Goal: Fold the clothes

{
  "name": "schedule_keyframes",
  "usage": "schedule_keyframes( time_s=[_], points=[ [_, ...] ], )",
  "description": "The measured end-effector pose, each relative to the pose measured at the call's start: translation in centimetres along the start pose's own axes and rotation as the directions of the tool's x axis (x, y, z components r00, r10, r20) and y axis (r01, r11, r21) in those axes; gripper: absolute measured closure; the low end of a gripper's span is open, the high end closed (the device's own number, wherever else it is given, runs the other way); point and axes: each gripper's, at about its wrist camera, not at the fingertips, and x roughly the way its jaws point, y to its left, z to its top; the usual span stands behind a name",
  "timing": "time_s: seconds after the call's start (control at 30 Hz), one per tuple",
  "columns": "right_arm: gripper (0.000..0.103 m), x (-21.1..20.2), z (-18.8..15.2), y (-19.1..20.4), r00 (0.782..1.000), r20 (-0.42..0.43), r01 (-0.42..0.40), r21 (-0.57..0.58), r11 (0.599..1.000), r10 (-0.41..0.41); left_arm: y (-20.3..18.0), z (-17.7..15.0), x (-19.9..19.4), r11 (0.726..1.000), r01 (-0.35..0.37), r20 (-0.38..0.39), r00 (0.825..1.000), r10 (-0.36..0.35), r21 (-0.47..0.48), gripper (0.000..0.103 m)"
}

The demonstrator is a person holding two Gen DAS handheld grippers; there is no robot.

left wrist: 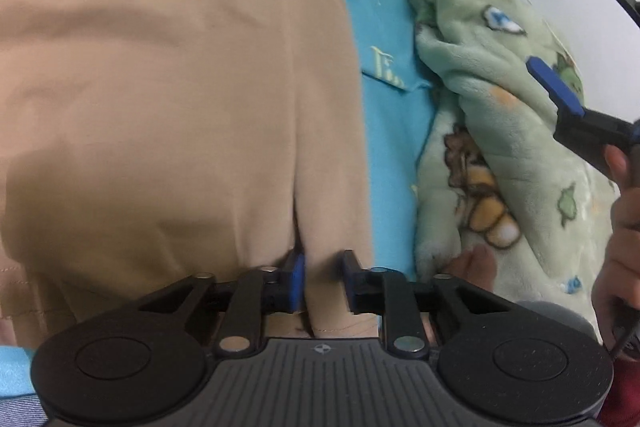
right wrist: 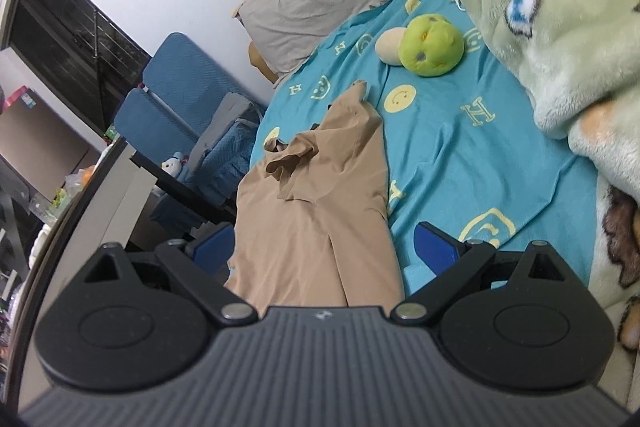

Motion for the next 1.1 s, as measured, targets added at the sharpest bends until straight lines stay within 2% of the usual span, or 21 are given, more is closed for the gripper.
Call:
schedule_keyframes(
  time_s=[0.07,0.13,0.27,0.43,0.53,0.6,0.67,0.73,0.77,0.83,0.9,0.97,1.0,1.03,1.07,1.1],
  points=[
    [0.005,0.2,-0.1,0.0,1.000,-0.008,0.006,-0.001,1.000,-0.006,-0.2,-0.1,-0.4,1.000,-0.006,0.019,1.000,0.006,0.011,0.086],
    [0.005,0.4,-0.1,0.0,1.000,-0.015,0.015,-0.007,1.000,-0.016,-0.6,-0.3,-1.0,1.000,-0.008,0.046,0.999,0.007,0.026,0.100],
    [0.005,0.7,-0.2,-0.1,0.999,-0.023,0.037,-0.014,0.999,-0.037,-1.8,-0.3,-4.0,0.998,0.037,0.117,0.992,-0.043,0.052,0.101],
    [0.005,0.8,-0.2,-0.5,0.998,-0.028,0.059,-0.007,0.998,-0.059,-3.5,-0.2,-8.9,0.997,0.061,0.182,0.981,-0.069,0.053,0.101],
    [0.005,0.9,-0.1,-0.6,0.997,-0.027,0.065,-0.007,0.998,-0.065,-3.1,-0.8,-10.2,1.000,-0.019,0.173,0.985,0.015,0.023,0.102],
    [0.005,1.0,-0.1,-0.5,0.997,-0.027,0.071,-0.012,0.997,-0.072,-2.4,-1.2,-10.0,0.993,-0.119,0.153,0.981,0.115,0.018,0.102],
    [0.005,1.2,-0.2,-0.4,0.997,-0.034,0.075,-0.015,0.997,-0.076,-1.5,-1.5,-8.9,0.971,-0.238,0.128,0.964,0.234,0.019,0.102],
    [0.005,1.2,-0.3,-0.4,0.996,-0.041,0.079,-0.017,0.997,-0.080,-0.8,-1.7,-7.5,0.948,-0.316,0.098,0.945,0.311,0.033,0.101],
    [0.005,1.2,-0.3,-0.4,0.996,-0.042,0.084,-0.019,0.996,-0.085,-0.6,-1.7,-7.0,0.940,-0.339,0.090,0.938,0.335,0.040,0.101],
    [0.005,0.9,-0.5,-0.3,0.995,-0.037,0.096,-0.027,0.995,-0.097,-0.7,-0.1,-7.2,0.944,-0.328,0.119,0.939,0.322,0.034,0.100],
    [0.005,0.7,-0.7,-0.1,0.994,-0.031,0.105,-0.029,0.994,-0.106,-0.8,1.9,-7.7,0.952,-0.306,0.158,0.941,0.299,0.023,0.090],
    [0.005,0.4,-0.8,0.1,0.994,-0.020,0.108,-0.031,0.994,-0.108,-0.9,3.9,-8.2,0.959,-0.283,0.197,0.941,0.275,0.012,0.062],
    [0.005,0.3,-0.8,0.2,0.994,-0.012,0.111,-0.036,0.993,-0.112,-0.9,4.9,-8.4,0.962,-0.271,0.216,0.940,0.264,0.007,0.055],
    [0.005,0.4,-0.8,0.4,0.993,-0.004,0.120,-0.045,0.992,-0.120,-1.0,5.9,-8.7,0.966,-0.260,0.236,0.939,0.252,0.002,0.043],
    [0.005,0.5,-0.8,0.5,0.991,0.003,0.131,-0.057,0.990,-0.131,-1.0,6.9,-8.9,0.969,-0.248,0.255,0.937,0.240,-0.002,0.037],
    [0.005,0.7,-0.8,0.6,0.990,0.006,0.141,-0.069,0.988,-0.140,-1.1,7.9,-9.2,0.972,-0.236,0.274,0.934,0.228,-0.006,0.037]
  ],
)
